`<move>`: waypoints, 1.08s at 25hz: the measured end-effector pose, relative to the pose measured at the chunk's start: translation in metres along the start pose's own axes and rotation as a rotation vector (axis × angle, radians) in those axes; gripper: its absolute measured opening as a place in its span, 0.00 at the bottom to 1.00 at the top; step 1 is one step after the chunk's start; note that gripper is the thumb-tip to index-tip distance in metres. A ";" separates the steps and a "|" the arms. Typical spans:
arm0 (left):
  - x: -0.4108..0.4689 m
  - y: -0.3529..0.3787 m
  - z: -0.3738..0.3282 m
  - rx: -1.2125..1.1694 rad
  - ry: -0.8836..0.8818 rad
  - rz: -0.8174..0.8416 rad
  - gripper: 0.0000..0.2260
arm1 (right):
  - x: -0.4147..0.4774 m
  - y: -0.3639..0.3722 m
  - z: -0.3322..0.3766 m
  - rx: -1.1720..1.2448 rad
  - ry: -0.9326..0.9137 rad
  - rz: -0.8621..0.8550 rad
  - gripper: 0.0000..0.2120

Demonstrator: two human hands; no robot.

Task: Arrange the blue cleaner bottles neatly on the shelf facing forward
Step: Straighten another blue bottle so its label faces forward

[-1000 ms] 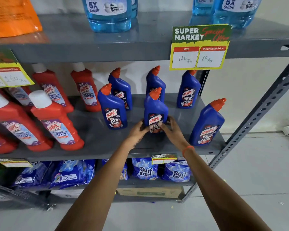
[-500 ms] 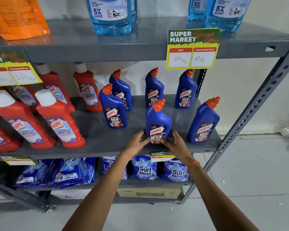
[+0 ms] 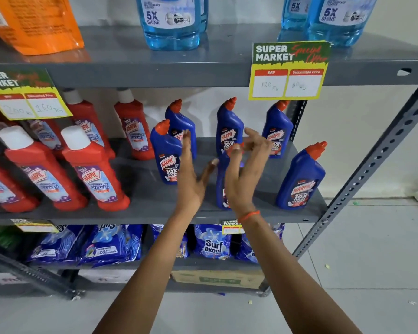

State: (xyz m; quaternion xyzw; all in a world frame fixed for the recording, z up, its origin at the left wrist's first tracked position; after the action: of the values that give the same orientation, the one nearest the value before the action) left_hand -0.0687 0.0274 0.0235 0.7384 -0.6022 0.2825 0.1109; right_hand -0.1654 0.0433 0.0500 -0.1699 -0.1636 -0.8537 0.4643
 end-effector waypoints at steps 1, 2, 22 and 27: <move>0.006 -0.009 0.003 0.021 0.031 -0.046 0.36 | -0.002 0.012 0.003 -0.007 -0.029 0.042 0.13; 0.010 -0.017 0.009 0.016 0.041 -0.085 0.35 | -0.006 0.023 0.004 -0.013 -0.057 0.093 0.14; 0.009 -0.067 0.112 -0.357 -0.566 -0.102 0.11 | -0.042 0.088 -0.144 -0.329 0.504 0.687 0.23; -0.019 -0.080 0.111 -0.314 -0.552 -0.067 0.07 | -0.065 0.064 -0.140 -0.328 0.435 0.690 0.24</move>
State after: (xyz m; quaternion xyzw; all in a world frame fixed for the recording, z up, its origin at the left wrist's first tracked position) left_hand 0.0370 0.0070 -0.0629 0.7805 -0.6211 -0.0287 0.0654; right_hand -0.0973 -0.0026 -0.0958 -0.1024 0.1420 -0.6791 0.7129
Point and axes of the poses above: each hand's wrist, its own x-axis towards the middle knuckle, its own y-axis out of the palm, z = x × y, the point moved 1 cm from there along x, towards the middle knuckle, and after that the axes turned 12 degrees about y, right-handed, at the moved point
